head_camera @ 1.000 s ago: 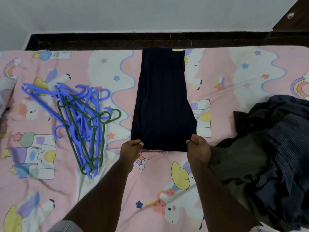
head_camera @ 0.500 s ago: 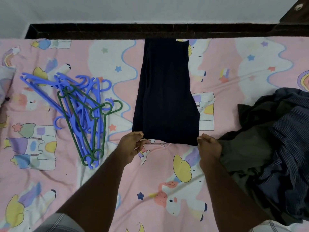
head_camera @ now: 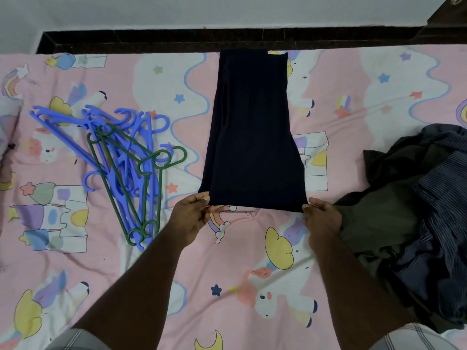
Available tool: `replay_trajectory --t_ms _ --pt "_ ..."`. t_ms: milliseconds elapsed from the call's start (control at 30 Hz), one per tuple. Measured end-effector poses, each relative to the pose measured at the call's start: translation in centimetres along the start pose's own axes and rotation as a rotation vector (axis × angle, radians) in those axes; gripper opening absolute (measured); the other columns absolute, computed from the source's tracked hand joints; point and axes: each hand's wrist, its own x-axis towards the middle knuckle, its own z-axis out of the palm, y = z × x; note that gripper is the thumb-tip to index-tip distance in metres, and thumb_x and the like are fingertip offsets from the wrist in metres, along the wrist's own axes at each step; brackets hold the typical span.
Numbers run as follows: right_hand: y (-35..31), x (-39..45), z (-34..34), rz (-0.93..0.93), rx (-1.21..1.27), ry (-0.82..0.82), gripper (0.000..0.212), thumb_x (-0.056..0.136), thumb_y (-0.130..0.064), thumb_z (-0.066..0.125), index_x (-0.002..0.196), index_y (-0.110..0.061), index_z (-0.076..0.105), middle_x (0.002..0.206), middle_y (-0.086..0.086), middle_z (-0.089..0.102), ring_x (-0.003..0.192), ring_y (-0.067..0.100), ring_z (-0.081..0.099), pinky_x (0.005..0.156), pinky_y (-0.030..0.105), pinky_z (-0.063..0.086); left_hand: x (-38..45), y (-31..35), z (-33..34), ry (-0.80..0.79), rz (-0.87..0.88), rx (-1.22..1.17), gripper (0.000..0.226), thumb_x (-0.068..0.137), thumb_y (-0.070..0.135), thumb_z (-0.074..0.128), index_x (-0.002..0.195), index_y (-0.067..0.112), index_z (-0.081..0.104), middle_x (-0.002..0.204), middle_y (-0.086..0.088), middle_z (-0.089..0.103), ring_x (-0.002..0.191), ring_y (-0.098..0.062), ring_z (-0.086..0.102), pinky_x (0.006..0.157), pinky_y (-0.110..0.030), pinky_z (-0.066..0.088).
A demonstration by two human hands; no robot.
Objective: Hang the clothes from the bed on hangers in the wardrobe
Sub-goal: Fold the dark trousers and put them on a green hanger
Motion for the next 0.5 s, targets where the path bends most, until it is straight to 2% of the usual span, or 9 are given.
replay_trajectory --t_ms 33,100,133,167,267,300,367,433,500 --pt "-0.1 0.0 -0.3 0.054 0.094 -0.038 0.026 0.101 0.001 0.041 0.113 -0.007 0.062 0.111 0.024 0.062 0.122 0.040 0.058 0.100 0.042 0.045 0.0 0.2 -0.4 -0.003 0.004 -0.039 0.020 0.101 0.005 0.054 0.118 0.005 0.065 0.084 -0.005 0.071 0.066 -0.011 0.065 0.057 -0.019 0.052" --pt "0.2 -0.1 -1.0 0.056 0.101 -0.024 0.031 0.101 0.001 0.039 0.127 0.001 0.057 0.107 0.024 0.062 0.100 0.030 0.068 0.090 0.036 0.049 -0.1 0.2 -1.4 -0.029 -0.025 -0.130 0.023 0.101 0.006 0.053 0.120 0.006 0.065 0.084 -0.005 0.067 0.067 -0.010 0.063 0.059 -0.019 0.054" --pt "0.3 -0.3 -1.1 0.029 0.066 0.009 0.029 0.099 0.002 0.045 0.123 0.001 0.060 0.101 0.021 0.065 0.092 0.028 0.070 0.083 0.034 0.051 -0.2 0.0 -1.7 -0.050 -0.051 -0.149 0.023 0.101 0.005 0.053 0.120 0.006 0.065 0.085 -0.005 0.067 0.068 -0.010 0.062 0.061 -0.019 0.054" --pt "0.7 -0.4 -1.1 0.023 0.068 0.016 0.025 0.099 0.001 0.045 0.118 0.001 0.062 0.100 0.019 0.066 0.094 0.029 0.070 0.080 0.033 0.052 -0.4 -0.2 -2.0 -0.069 -0.082 -0.123 0.022 0.100 0.005 0.053 0.118 0.005 0.066 0.086 -0.005 0.067 0.070 -0.011 0.063 0.063 -0.019 0.055" --pt "1.1 -0.5 -0.9 0.078 0.085 -0.045 0.023 0.103 0.003 0.041 0.100 -0.006 0.062 0.114 0.023 0.064 0.090 0.029 0.069 0.078 0.031 0.058 -0.9 -1.3 -2.7 -0.080 -0.129 0.108 0.017 0.098 0.003 0.058 0.107 0.006 0.072 0.083 -0.008 0.067 0.072 -0.013 0.062 0.064 -0.019 0.054" --pt "1.3 -0.3 -0.8 0.067 0.032 -0.036 0.022 0.102 0.002 0.043 0.100 -0.006 0.063 0.118 0.023 0.063 0.097 0.032 0.067 0.085 0.037 0.057 -0.8 -1.6 -2.7 -0.053 -0.120 0.146 0.015 0.097 0.003 0.060 0.104 0.007 0.073 0.082 -0.008 0.066 0.073 -0.015 0.061 0.065 -0.020 0.053" --pt "1.5 -0.3 -0.8 0.034 -0.033 -0.041 0.021 0.100 -0.003 0.048 0.115 -0.002 0.063 0.120 0.021 0.064 0.115 0.039 0.062 0.101 0.047 0.050 -0.6 -2.0 -2.2 0.036 -0.083 0.165 0.014 0.096 0.007 0.063 0.106 0.009 0.073 0.084 -0.007 0.069 0.077 -0.016 0.063 0.069 -0.024 0.053" --pt "1.8 -0.5 -0.8 -0.106 -0.281 0.045 0.024 0.094 -0.004 0.062 0.118 -0.004 0.065 0.113 0.013 0.069 0.115 0.036 0.064 0.100 0.045 0.051 -0.2 -2.1 -1.3 0.125 -0.027 0.191 0.014 0.096 0.010 0.065 0.108 0.011 0.072 0.087 -0.005 0.071 0.080 -0.016 0.064 0.073 -0.026 0.052" --pt "1.5 -1.1 -0.4 -0.221 -0.490 0.103 0.026 0.093 -0.007 0.066 0.119 -0.006 0.067 0.115 0.009 0.070 0.109 0.030 0.066 0.096 0.037 0.052 0.4 -2.1 -0.5 0.200 0.044 0.266 0.014 0.095 0.012 0.066 0.108 0.012 0.072 0.090 -0.005 0.072 0.082 -0.016 0.065 0.076 -0.026 0.053"
